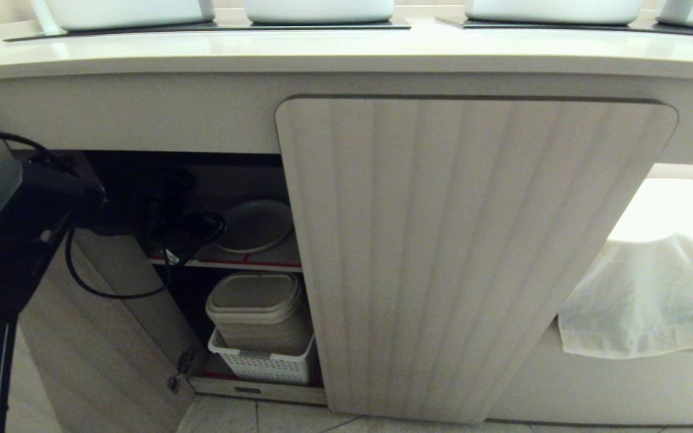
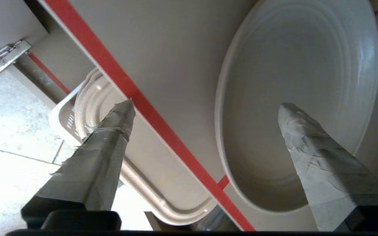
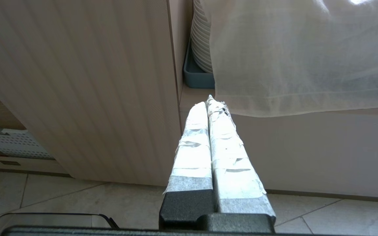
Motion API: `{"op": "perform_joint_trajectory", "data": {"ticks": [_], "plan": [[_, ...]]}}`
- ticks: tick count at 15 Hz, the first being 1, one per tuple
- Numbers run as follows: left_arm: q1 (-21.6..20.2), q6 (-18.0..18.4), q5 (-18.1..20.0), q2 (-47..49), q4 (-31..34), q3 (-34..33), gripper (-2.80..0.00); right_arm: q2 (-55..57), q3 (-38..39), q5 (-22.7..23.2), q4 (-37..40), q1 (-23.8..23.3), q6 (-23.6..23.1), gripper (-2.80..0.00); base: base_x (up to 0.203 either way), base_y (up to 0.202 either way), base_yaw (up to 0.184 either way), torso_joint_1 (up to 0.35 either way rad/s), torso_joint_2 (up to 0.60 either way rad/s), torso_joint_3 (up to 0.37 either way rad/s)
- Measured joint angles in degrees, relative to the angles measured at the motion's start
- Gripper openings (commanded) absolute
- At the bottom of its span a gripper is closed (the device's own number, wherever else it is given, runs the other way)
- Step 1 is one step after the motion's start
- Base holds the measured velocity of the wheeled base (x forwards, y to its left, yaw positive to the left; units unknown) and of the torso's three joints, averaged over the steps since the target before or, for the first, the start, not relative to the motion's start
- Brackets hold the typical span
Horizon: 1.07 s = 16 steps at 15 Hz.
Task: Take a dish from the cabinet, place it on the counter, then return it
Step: Put it back into the cabinet
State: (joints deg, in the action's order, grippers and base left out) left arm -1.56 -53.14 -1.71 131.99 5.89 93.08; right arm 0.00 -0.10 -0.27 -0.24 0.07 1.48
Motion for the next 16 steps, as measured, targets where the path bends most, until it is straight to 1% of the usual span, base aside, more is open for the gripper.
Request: {"op": "perform_joint_trajectory", "data": {"ticks": [2,4,6,8,10,14,16], "plan": [[0.0,0.3,0.0,-1.0,-2.6,-2.8,0.0,0.0,0.0,0.0,0.0,0.0,0.0,-2.8,0.0,0.0,0.0,0.0,0.0,0.0],[0.0,1.0,-0.4,-2.2,-6.8,-6.0,0.0,0.0,0.0,0.0,0.0,0.0,0.0,-2.8,0.0,0.0,0.0,0.0,0.0,0.0],[0.1,4.3,-1.1,-3.2,-10.9,-9.3,0.0,0.0,0.0,0.0,0.0,0.0,0.0,-2.8,0.0,0.0,0.0,0.0,0.0,0.0],[0.0,8.0,-2.0,-4.1,-16.9,-12.5,0.0,0.0,0.0,0.0,0.0,0.0,0.0,-2.8,0.0,0.0,0.0,0.0,0.0,0.0],[-0.1,10.7,-2.2,-5.1,-21.4,-15.5,0.0,0.0,0.0,0.0,0.0,0.0,0.0,-2.8,0.0,0.0,0.0,0.0,0.0,0.0],[-0.1,13.8,-2.2,-7.4,-26.1,-21.1,0.0,0.0,0.0,0.0,0.0,0.0,0.0,-2.8,0.0,0.0,0.0,0.0,0.0,0.0],[-0.1,15.6,-2.2,-8.5,-29.6,-24.1,0.0,0.0,0.0,0.0,0.0,0.0,0.0,-2.8,0.0,0.0,0.0,0.0,0.0,0.0]]}}
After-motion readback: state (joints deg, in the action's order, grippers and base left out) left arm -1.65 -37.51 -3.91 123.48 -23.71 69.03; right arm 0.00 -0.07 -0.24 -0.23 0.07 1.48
